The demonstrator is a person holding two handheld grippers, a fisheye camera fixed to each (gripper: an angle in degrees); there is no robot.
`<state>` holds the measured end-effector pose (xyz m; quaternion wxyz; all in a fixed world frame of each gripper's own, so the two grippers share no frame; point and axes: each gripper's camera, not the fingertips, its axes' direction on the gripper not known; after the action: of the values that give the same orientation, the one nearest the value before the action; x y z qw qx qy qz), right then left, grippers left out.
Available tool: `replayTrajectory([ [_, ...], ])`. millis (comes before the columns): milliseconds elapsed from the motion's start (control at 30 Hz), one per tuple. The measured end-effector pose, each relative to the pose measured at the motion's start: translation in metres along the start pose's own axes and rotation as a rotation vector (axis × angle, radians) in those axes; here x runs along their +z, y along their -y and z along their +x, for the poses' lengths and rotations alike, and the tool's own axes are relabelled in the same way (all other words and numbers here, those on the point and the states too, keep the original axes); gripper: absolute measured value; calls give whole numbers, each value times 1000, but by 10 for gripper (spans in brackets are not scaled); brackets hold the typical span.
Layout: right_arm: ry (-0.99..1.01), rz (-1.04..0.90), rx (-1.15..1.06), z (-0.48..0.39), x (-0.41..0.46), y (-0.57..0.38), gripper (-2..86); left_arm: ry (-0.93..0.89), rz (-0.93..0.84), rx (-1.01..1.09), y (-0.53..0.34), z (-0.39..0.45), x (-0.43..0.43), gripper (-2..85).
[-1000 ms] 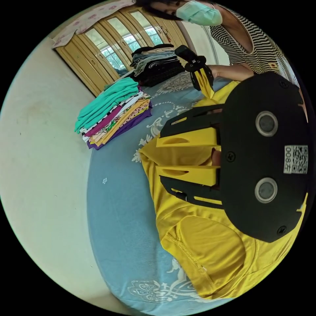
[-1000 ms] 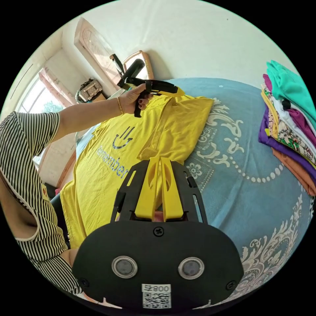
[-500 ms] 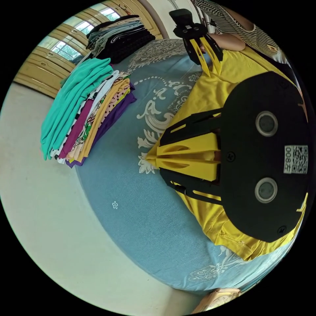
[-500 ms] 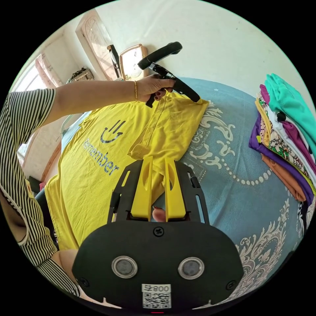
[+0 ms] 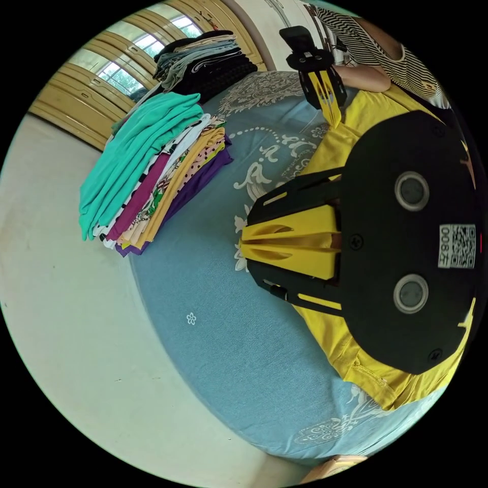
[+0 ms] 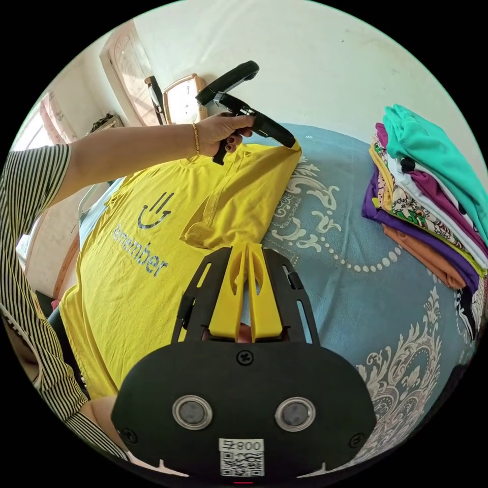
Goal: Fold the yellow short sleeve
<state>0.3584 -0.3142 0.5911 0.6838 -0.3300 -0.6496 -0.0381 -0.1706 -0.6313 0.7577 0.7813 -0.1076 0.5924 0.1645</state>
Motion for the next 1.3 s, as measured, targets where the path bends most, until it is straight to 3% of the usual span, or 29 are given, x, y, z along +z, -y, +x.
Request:
replayTrajectory([
  [200,69,-27,-115,-12,1,-4,77,-47,-7,-42,-6,-4,8,13],
  [333,5,-57,-156,-23,6,-4,79,-57,4,-36,-10,-3,4,17],
  [800,-113,-60,-58,-20,2,-9,6,-66,8,-31,-11,4,4,10],
  [1167,-70,58,-46,-21,-16,-11,71,-71,7,-29,-13,7,-6,38],
  [1300,-65,-28,-61,-25,-2,-4,72,-106,10,-47,-25,3,-12,48],
])
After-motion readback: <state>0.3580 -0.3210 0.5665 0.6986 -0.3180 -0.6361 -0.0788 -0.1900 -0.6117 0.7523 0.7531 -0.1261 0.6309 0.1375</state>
